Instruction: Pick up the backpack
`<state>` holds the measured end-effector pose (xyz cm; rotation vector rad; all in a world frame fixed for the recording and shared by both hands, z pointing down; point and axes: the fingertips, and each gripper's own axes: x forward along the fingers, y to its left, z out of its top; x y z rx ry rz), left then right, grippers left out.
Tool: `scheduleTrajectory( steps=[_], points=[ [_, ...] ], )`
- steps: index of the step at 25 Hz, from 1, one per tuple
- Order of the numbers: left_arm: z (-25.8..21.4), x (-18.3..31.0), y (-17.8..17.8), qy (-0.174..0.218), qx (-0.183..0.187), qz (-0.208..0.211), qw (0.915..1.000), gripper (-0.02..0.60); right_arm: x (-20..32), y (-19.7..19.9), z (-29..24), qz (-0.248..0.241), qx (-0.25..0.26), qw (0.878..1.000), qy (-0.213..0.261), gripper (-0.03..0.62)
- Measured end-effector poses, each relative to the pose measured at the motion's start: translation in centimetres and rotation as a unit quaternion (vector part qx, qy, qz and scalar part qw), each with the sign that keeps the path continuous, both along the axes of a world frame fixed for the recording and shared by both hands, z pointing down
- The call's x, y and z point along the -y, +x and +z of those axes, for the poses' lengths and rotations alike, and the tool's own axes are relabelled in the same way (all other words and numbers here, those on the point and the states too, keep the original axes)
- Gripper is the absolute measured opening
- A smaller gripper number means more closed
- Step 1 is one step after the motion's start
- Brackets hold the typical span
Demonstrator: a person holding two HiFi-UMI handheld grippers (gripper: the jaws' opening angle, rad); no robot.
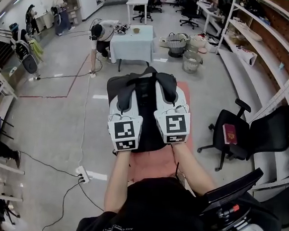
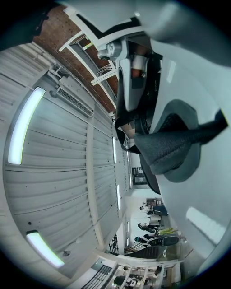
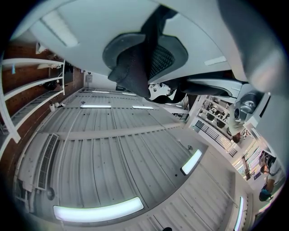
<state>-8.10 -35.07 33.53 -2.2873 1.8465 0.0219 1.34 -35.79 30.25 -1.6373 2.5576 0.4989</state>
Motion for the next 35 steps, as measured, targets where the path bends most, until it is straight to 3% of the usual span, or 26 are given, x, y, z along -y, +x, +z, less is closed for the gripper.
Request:
scheduleTrajectory(
  steps=[15, 35],
  points=[
    [1.8, 0.9, -0.2, -0.025, 0.0, 0.006, 0.9997, 0.005, 0.8, -0.4, 1.6, 0.006, -0.02, 1.0, -0.006, 0.032],
    [2.4, 1.7, -0.1, -0.029, -0.01, 0.006, 0.9995, 0.006, 1.6, -0.3, 2.2, 0.004, -0.024, 1.0, -0.009, 0.032]
  ],
)
